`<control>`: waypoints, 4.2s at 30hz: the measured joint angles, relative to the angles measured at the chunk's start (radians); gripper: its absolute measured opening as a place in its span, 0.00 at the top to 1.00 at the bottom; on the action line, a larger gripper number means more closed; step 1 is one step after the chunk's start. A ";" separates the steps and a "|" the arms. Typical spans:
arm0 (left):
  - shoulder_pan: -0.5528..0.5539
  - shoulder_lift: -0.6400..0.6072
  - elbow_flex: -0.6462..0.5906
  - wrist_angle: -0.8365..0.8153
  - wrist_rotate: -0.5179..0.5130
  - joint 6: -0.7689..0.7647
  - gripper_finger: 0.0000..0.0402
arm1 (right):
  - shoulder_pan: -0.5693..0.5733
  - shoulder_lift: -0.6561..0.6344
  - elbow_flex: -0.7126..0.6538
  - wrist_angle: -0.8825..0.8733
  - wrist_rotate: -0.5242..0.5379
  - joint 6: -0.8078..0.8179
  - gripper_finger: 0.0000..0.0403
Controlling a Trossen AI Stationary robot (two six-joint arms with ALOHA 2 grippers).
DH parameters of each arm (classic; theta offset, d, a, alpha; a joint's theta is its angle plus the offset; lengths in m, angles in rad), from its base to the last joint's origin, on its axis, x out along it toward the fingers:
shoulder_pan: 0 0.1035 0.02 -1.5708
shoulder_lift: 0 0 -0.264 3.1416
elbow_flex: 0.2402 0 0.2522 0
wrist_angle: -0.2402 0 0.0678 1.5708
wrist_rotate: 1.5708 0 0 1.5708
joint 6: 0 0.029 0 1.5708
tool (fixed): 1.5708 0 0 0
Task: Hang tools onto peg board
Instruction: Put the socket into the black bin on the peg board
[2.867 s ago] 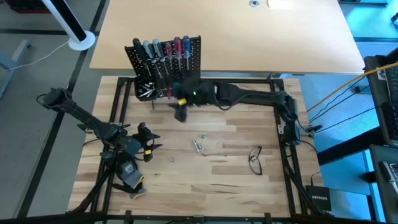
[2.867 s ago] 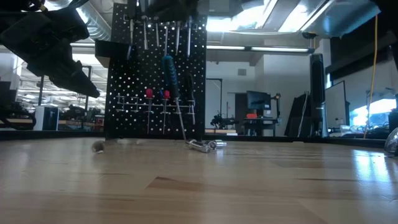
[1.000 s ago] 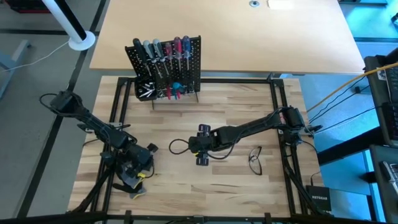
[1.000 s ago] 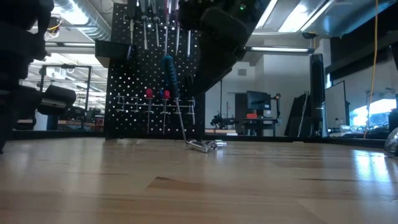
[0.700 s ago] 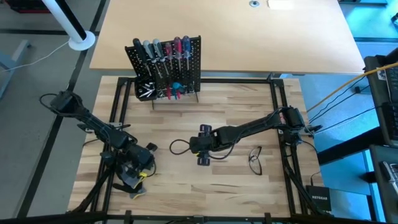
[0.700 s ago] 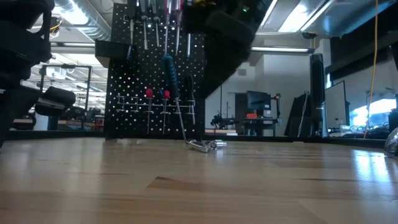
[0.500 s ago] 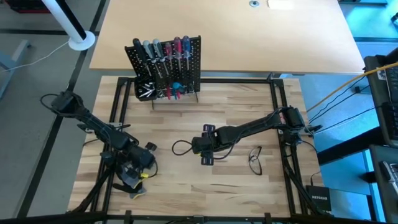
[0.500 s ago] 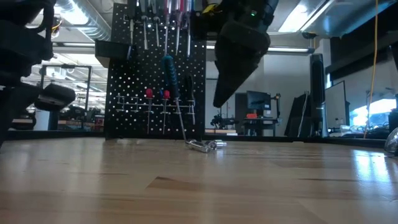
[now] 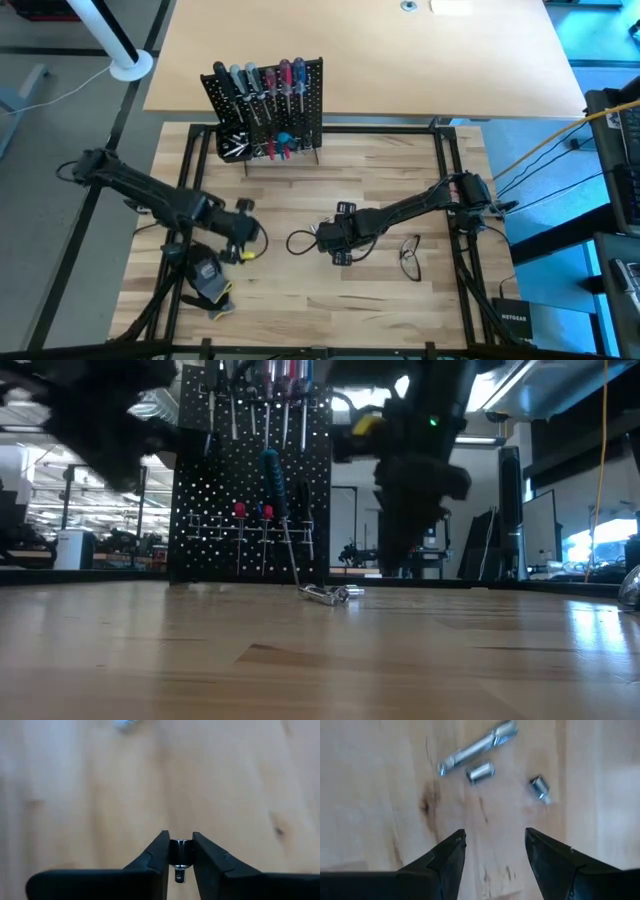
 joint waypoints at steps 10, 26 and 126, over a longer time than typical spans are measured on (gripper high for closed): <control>0.214 -0.310 0.090 -0.038 -0.217 0.095 0.88 | 0.000 0.000 -0.047 0.052 0.034 -0.010 0.49; 0.599 -0.410 0.105 0.216 -0.373 0.177 0.82 | 0.000 0.000 -0.047 0.140 0.079 -0.054 0.49; 0.150 -0.483 -0.417 0.286 0.030 -0.463 0.54 | -0.359 0.038 0.264 0.966 -0.168 -0.545 0.83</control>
